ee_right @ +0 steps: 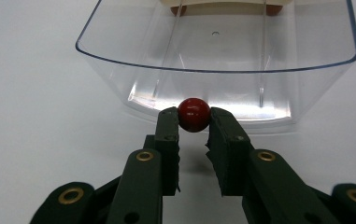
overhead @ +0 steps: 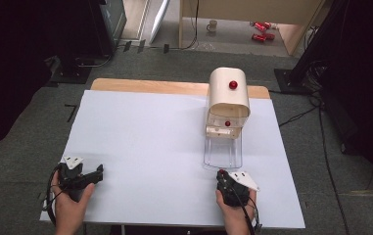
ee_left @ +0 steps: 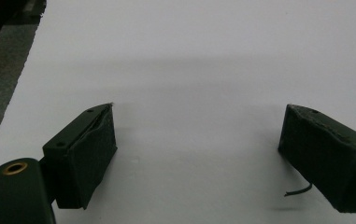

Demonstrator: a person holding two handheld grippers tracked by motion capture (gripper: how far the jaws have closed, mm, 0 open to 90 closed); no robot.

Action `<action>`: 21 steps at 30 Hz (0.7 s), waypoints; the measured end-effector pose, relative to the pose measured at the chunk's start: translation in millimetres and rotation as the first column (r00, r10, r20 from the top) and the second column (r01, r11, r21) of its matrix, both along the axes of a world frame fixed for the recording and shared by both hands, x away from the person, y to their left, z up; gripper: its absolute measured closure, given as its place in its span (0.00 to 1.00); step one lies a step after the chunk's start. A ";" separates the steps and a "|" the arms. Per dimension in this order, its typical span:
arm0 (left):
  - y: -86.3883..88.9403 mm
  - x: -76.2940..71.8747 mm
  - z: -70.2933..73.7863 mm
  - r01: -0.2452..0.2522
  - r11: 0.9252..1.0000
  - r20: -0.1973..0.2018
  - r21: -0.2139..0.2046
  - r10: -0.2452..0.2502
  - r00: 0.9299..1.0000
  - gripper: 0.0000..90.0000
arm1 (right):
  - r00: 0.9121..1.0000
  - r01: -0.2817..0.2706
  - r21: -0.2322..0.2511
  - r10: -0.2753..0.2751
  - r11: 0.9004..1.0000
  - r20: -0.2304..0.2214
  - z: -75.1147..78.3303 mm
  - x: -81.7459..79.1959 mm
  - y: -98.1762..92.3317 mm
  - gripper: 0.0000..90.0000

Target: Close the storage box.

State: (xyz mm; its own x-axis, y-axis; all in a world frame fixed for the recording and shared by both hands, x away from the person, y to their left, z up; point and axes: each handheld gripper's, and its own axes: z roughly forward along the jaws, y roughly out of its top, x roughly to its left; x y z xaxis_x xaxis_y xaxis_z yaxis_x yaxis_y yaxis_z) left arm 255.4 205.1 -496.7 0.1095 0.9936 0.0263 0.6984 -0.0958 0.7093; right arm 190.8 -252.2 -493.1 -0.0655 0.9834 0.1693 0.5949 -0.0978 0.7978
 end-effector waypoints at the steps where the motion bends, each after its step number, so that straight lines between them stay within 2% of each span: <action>1: 0.0 0.0 0.0 0.000 1.000 0.000 0.000 0.000 1.000 0.12 | 1.000 0.000 0.000 0.000 1.000 0.001 0.7 -0.1 -0.2 0.84; 11: 0.0 0.0 0.0 0.000 1.000 0.000 0.000 0.000 1.000 0.12 | 1.000 -0.003 -0.007 0.003 1.000 0.021 15.9 2.1 -3.1 0.84; 21: 0.0 0.0 0.0 0.000 1.000 0.000 0.000 0.000 1.000 0.12 | 1.000 -0.007 -0.023 0.007 1.000 0.030 26.6 14.5 -6.2 0.84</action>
State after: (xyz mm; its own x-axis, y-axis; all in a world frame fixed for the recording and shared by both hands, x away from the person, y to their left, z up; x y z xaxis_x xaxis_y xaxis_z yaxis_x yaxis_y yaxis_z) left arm 255.4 205.1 -496.7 0.1099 0.9936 0.0266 0.6985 -0.0962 0.7091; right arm 205.2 -258.4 -466.6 -0.0770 0.9865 0.1447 0.5715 -0.0752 0.8172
